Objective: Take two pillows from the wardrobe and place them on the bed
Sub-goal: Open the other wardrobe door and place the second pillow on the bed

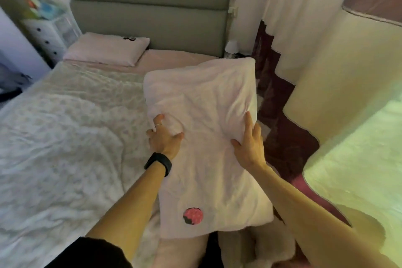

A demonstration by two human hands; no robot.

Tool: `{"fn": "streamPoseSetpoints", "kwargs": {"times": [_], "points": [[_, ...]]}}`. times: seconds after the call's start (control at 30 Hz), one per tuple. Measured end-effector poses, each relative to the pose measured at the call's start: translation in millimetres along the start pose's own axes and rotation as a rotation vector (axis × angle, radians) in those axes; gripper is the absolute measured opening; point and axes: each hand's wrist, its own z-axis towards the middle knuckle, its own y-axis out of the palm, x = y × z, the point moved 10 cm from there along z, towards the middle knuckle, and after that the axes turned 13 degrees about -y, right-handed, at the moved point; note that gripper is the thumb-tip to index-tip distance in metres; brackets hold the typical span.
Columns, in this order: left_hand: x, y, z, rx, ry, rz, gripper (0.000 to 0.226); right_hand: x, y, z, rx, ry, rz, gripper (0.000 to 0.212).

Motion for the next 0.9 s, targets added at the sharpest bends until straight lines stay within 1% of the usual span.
{"fn": "streamPoseSetpoints", "kwargs": {"times": [0.17,0.33,0.5,0.67,0.77,0.9], "points": [[58.6,6.0,88.0,0.051,-0.045,-0.023,0.076,1.9,28.0,129.5,-0.105,-0.046,0.009,0.096],[112.7,17.2,156.4,0.120,-0.088,0.015,0.077,15.7,54.5,238.8,-0.194,-0.054,0.056,0.093],[158.1,45.4,233.4,0.182,-0.175,0.009,0.076,39.2,88.1,351.0,-0.259,-0.071,0.102,0.094],[213.6,81.1,303.9,0.244,-0.216,0.019,0.075,67.7,108.8,459.0,-0.315,-0.101,0.116,0.092],[238.9,101.5,339.7,0.247,-0.255,0.000,0.072,80.1,115.6,517.8,-0.344,-0.119,0.086,0.093],[272.8,117.0,382.9,0.254,-0.289,0.001,0.073,88.3,122.3,581.5,-0.385,-0.126,0.106,0.093]]}}
